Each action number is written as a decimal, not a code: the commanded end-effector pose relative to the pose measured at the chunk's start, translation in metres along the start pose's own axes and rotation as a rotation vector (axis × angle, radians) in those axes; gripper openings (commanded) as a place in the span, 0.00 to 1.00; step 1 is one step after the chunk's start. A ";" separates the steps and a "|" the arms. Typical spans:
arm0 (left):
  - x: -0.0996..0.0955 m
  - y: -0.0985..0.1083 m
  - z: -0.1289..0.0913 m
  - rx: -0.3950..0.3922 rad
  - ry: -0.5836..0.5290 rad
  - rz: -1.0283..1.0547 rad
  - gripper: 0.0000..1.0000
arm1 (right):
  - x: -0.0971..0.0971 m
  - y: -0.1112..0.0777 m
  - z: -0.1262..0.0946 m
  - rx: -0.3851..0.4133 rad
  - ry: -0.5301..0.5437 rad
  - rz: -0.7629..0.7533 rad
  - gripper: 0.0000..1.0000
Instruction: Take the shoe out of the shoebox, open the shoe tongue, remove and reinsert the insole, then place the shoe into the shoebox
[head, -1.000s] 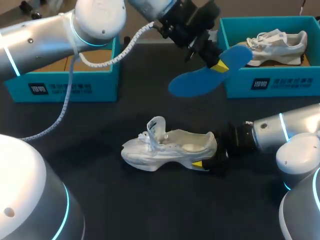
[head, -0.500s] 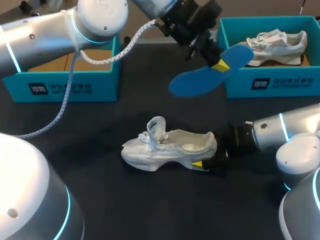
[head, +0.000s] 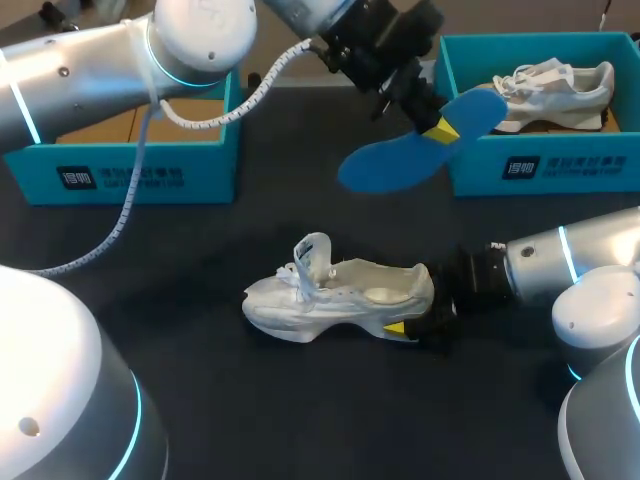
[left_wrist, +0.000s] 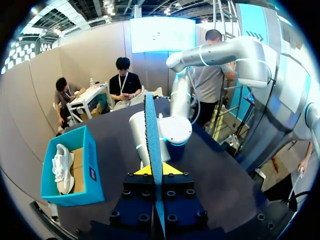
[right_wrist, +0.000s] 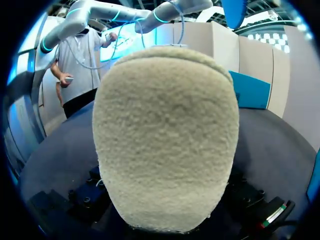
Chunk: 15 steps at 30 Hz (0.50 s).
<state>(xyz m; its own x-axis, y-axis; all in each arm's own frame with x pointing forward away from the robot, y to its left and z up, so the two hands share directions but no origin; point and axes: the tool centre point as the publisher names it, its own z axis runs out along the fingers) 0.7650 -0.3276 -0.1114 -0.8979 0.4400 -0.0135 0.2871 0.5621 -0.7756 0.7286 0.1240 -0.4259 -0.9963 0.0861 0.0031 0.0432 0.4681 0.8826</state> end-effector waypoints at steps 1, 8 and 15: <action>0.002 -0.002 -0.004 0.022 -0.007 -0.018 0.00 | 0.000 -0.001 0.005 0.007 -0.002 0.001 0.00; 0.012 -0.023 -0.026 0.166 -0.062 -0.125 0.00 | 0.000 -0.001 0.005 0.007 -0.002 0.001 0.00; 0.025 -0.038 -0.033 0.342 -0.049 -0.264 0.00 | 0.000 -0.001 0.005 0.007 -0.002 0.001 0.00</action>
<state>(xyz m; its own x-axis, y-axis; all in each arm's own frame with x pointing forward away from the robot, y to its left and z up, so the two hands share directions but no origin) 0.7518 -0.3222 -0.0570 -0.9375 0.3037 0.1696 -0.0142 0.4537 -0.8910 0.7285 0.1240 -0.4259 -0.9963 0.0861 0.0031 0.0432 0.4681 0.8826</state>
